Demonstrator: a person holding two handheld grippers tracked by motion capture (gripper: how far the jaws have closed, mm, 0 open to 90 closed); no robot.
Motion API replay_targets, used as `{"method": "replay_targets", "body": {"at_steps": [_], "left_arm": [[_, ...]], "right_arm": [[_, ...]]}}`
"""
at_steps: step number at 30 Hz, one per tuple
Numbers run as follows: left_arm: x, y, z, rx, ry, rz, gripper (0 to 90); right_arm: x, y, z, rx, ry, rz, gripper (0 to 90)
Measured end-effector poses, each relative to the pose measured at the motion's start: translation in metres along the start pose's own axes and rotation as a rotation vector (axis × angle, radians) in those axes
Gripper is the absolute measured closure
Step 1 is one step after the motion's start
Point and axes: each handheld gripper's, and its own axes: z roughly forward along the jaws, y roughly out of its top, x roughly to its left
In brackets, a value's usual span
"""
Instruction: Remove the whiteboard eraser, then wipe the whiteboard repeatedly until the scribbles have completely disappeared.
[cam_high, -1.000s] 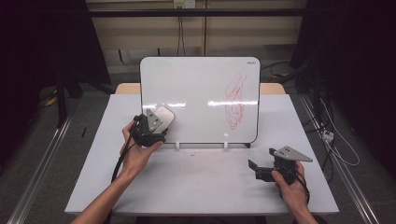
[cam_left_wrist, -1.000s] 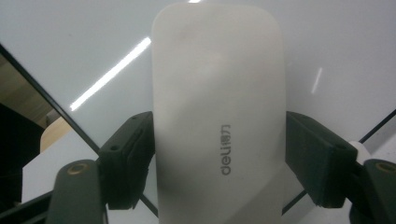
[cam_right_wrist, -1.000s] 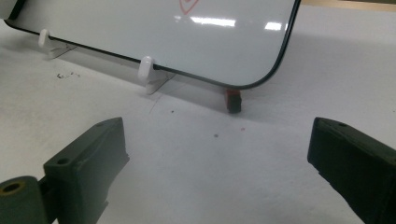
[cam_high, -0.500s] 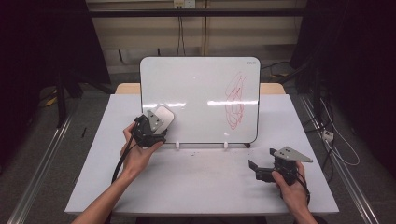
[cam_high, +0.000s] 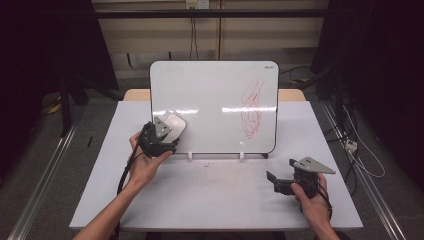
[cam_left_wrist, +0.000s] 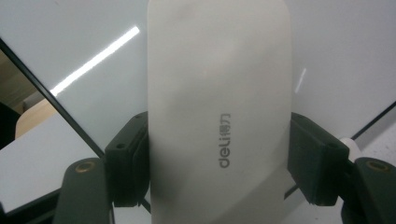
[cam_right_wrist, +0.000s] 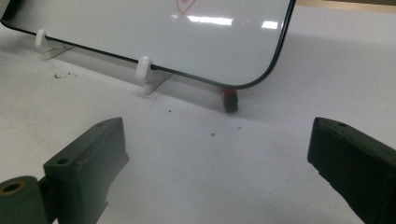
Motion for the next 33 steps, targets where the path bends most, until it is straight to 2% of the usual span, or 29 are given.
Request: {"method": "replay_targets", "body": {"at_steps": [8, 14, 25, 33], "left_arm": [[0.004, -0.003, -0.002, -0.024, -0.053, -0.050, 30.5], [-0.002, 0.004, -0.017, -0.084, -0.075, -0.042, 30.6], [-0.013, 0.008, -0.031, -0.174, -0.081, -0.051, 30.5], [-0.023, 0.011, -0.030, -0.176, -0.124, -0.029, 30.5]], "right_arm": [[0.000, 0.000, 0.001, -0.001, -0.001, 0.005, 4.2], [0.000, 0.000, -0.001, -0.002, -0.001, 0.001, 4.2], [0.000, 0.000, -0.001, -0.008, 0.011, -0.006, 4.3], [0.000, 0.000, -0.005, -0.018, 0.009, 0.003, 4.1]]}}
